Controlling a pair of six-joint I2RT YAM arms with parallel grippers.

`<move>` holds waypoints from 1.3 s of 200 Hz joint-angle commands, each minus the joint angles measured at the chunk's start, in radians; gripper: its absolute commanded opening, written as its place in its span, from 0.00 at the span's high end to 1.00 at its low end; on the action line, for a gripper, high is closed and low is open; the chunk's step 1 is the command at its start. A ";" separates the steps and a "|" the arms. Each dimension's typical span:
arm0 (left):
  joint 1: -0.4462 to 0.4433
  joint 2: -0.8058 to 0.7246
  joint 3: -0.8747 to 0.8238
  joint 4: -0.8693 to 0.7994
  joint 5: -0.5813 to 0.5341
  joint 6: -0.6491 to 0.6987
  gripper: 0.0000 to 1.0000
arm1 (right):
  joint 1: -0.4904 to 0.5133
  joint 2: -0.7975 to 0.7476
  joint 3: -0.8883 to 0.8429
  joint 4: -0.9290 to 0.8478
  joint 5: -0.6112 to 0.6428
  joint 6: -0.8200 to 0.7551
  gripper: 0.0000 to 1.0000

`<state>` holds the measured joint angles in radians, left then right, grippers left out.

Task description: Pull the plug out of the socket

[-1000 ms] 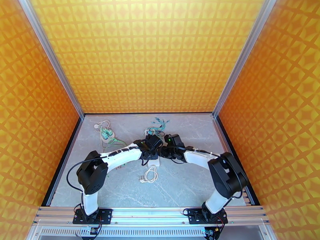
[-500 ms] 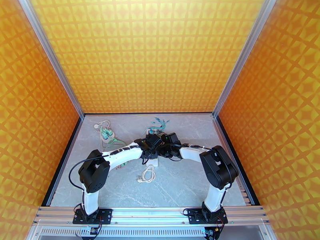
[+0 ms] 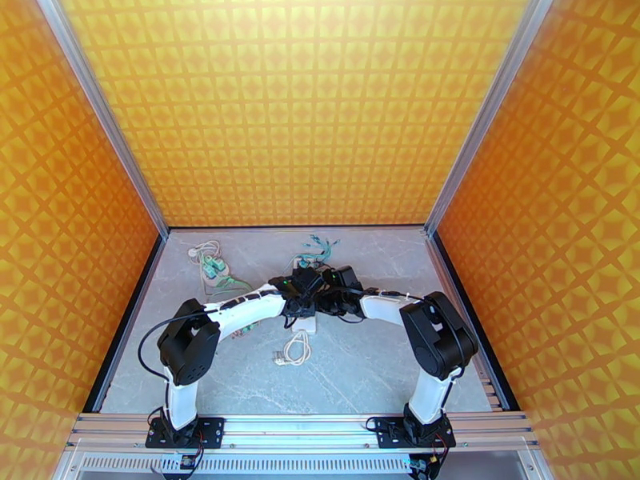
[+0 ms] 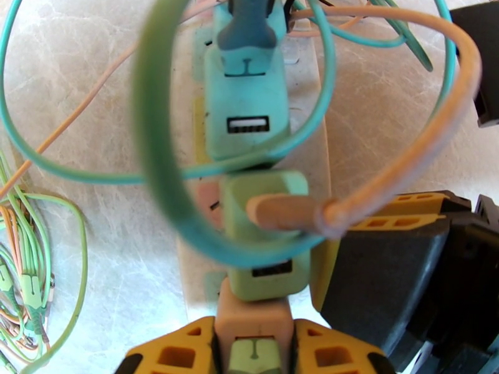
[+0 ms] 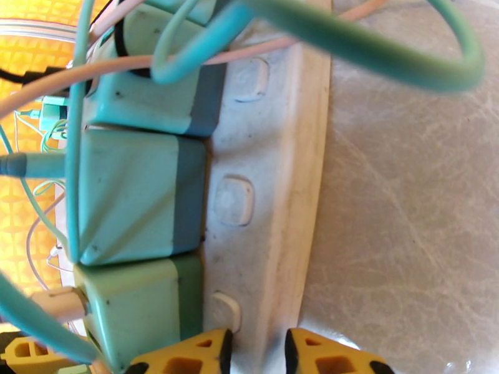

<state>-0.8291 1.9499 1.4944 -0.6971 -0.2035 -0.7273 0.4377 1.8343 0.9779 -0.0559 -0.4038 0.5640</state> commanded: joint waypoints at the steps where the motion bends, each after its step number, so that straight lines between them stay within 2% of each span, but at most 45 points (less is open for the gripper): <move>1: 0.011 -0.015 0.061 -0.012 -0.022 0.058 0.87 | 0.001 0.042 -0.021 -0.151 0.049 -0.038 0.72; 15: 0.008 -0.019 0.077 -0.020 -0.021 0.081 0.88 | 0.000 0.061 -0.016 -0.161 0.063 -0.034 0.72; 31: 0.000 -0.023 0.079 -0.020 -0.024 0.102 0.93 | 0.000 0.071 -0.017 -0.165 0.076 -0.030 0.72; 60: -0.042 -0.013 0.084 -0.033 -0.090 0.160 0.93 | -0.001 0.073 -0.013 -0.172 0.089 -0.037 0.72; 79: -0.049 -0.006 0.099 -0.074 -0.098 0.144 0.93 | 0.000 0.074 -0.004 -0.183 0.094 -0.046 0.72; 159: -0.037 -0.158 0.090 -0.119 -0.109 0.156 0.94 | -0.001 0.024 0.026 -0.214 0.103 -0.057 0.71; 204: -0.029 -0.259 0.047 -0.097 -0.109 0.148 0.93 | -0.006 -0.079 0.093 -0.248 0.104 -0.077 0.59; 260: -0.030 -0.410 -0.207 -0.046 -0.080 0.157 0.94 | -0.007 -0.226 0.144 -0.289 0.205 -0.105 0.40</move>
<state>-0.8639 1.5974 1.3827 -0.7670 -0.2893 -0.5926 0.4358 1.6836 1.0912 -0.3042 -0.2829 0.4835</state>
